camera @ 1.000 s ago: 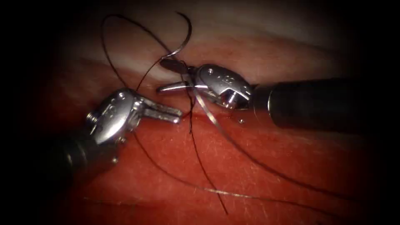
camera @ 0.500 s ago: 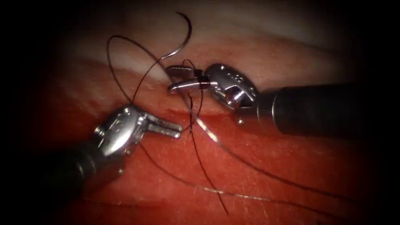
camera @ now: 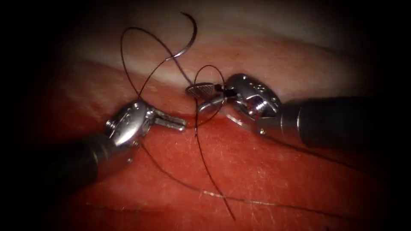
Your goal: Wound Closure
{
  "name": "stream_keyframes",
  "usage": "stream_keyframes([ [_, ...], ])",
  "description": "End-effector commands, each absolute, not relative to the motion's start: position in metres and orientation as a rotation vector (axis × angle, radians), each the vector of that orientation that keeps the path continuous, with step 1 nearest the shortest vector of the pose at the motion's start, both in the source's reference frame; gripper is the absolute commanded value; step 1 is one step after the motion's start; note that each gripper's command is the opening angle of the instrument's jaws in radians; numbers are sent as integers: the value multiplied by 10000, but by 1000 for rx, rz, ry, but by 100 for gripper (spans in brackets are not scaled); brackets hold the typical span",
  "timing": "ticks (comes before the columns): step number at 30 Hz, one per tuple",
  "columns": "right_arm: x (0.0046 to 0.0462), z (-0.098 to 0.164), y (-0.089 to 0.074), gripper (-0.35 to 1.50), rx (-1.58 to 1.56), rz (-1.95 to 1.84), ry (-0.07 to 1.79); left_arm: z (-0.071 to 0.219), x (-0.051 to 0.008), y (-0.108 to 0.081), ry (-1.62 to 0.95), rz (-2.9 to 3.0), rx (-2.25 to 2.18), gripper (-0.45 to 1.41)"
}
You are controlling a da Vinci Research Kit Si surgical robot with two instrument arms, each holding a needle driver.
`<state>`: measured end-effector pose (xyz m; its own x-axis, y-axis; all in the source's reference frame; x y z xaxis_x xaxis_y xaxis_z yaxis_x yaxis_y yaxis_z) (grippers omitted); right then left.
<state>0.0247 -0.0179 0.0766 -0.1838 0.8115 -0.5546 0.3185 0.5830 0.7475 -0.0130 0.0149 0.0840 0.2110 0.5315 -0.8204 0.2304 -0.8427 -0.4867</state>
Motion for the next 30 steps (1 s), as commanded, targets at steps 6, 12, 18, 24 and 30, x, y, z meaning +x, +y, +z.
stream_keyframes([
  [6,256,758,-181,51,880,539,1793,858,-136,151,-733,1703,-2212,-45],
  [12,256,747,-180,51,835,499,1819,870,-138,153,-722,1725,-2194,-45],
  [18,259,746,-185,51,852,333,1802,872,-144,164,-728,1731,-2185,-45],
  [24,263,750,-190,42,903,126,1758,872,-150,169,-730,1742,-2173,-45],
  [30,270,752,-199,31,974,-152,1678,866,-150,165,-732,1746,-2172,-45],
])
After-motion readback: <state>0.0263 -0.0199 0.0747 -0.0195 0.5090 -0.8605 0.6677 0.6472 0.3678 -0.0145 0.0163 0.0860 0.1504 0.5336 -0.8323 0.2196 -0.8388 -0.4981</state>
